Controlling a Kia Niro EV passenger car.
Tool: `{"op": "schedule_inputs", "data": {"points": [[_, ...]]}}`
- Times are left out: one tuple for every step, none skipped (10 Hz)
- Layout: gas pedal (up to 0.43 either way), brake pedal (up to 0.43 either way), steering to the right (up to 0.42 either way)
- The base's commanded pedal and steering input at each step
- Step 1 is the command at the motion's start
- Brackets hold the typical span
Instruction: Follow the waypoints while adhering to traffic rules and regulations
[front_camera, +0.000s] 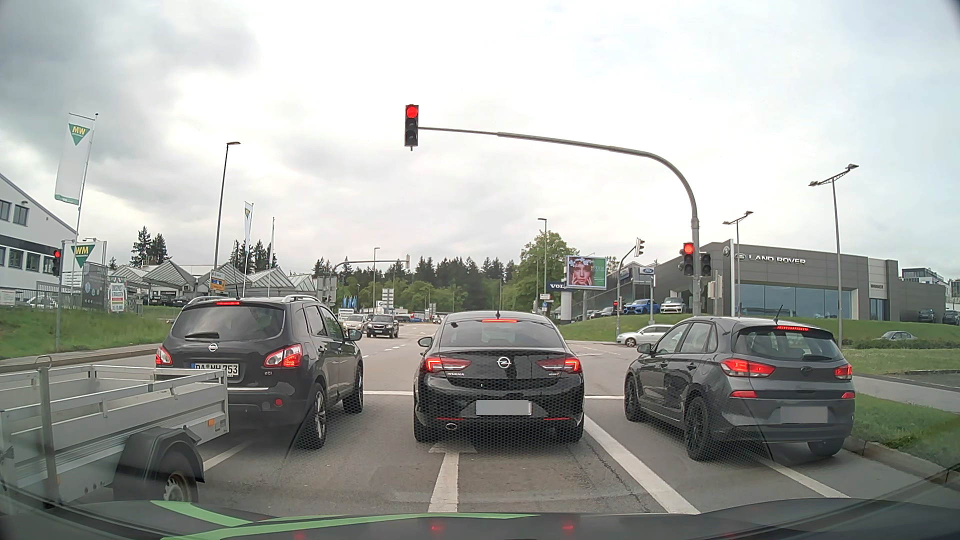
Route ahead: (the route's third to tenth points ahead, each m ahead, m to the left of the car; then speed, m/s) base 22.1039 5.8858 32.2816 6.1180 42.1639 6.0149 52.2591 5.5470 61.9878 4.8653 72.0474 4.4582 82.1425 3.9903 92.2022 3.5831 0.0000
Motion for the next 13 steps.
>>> {"op": "schedule_inputs", "data": {"points": [[0.0, 0.0, 0.0], [0.0, 0.0, 0.0], [0.0, 0.0, 0.0], [0.0, 0.0, 0.0], [0.0, 0.0, 0.0], [0.0, 0.0, 0.0], [0.0, 0.0, 0.0], [0.0, 0.0, 0.0], [0.0, 0.0, 0.0], [0.0, 0.0, 0.0], [0.0, 0.0, 0.0], [0.0, 0.0, 0.0], [0.0, 0.0, 0.0]]}}
